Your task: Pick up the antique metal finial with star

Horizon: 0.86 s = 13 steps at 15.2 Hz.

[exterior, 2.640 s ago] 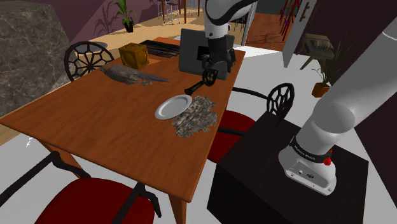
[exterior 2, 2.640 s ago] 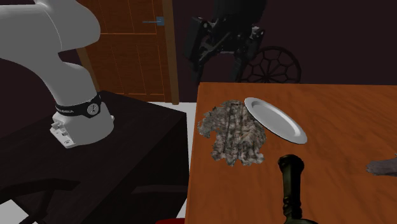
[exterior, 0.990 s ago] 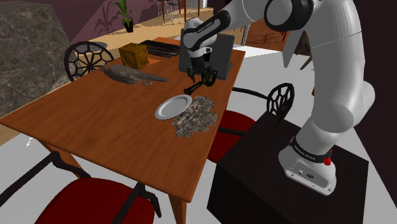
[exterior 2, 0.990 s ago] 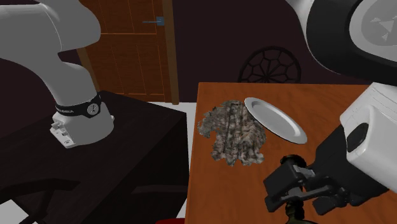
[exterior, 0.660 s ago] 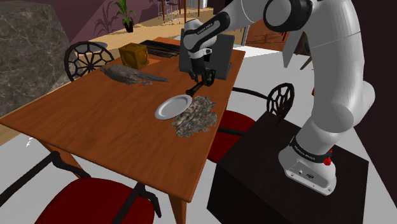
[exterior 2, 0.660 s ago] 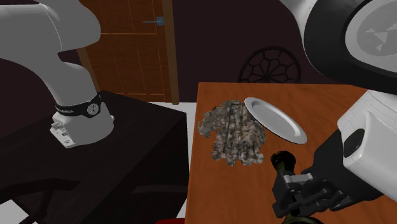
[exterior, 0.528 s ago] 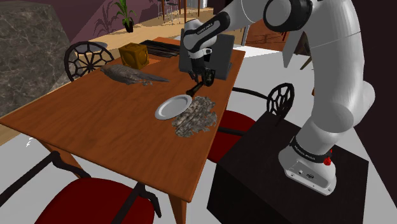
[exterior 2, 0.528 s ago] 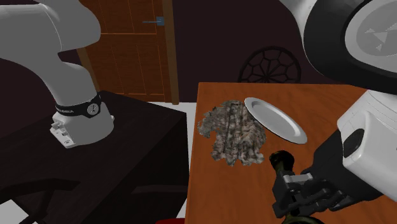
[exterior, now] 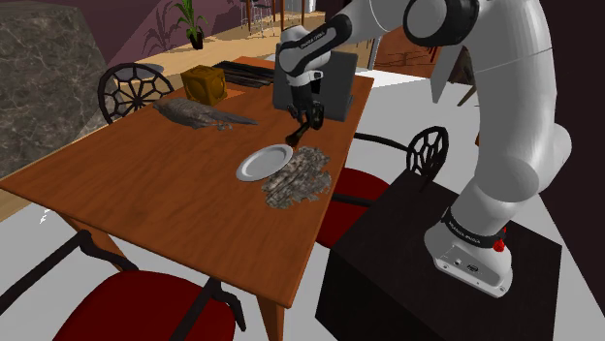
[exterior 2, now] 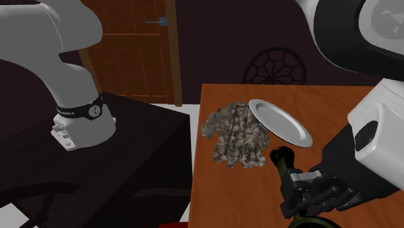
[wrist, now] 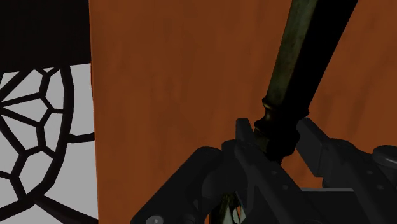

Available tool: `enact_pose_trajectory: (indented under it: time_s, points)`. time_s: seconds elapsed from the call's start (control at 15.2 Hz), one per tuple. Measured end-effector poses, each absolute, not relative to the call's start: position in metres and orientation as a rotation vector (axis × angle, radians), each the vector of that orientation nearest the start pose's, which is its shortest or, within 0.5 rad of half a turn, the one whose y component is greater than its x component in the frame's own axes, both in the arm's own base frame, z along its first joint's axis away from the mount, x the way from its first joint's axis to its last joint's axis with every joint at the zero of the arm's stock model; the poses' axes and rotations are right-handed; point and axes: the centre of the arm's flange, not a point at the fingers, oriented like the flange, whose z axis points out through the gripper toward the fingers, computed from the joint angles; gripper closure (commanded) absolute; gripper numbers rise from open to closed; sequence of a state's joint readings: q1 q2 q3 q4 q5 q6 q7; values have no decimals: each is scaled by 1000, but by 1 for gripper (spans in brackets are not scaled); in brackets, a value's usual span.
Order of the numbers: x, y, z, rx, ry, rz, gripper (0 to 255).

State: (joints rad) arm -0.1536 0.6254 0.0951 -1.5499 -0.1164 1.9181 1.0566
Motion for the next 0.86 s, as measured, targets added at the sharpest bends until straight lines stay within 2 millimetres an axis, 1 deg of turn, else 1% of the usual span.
enact_pose_trajectory:
  time_s: [0.79,0.86]
  points:
    - [672,-56,329,-2825,1680,328,255]
    - [672,-56,332,-2825,1679,328,255]
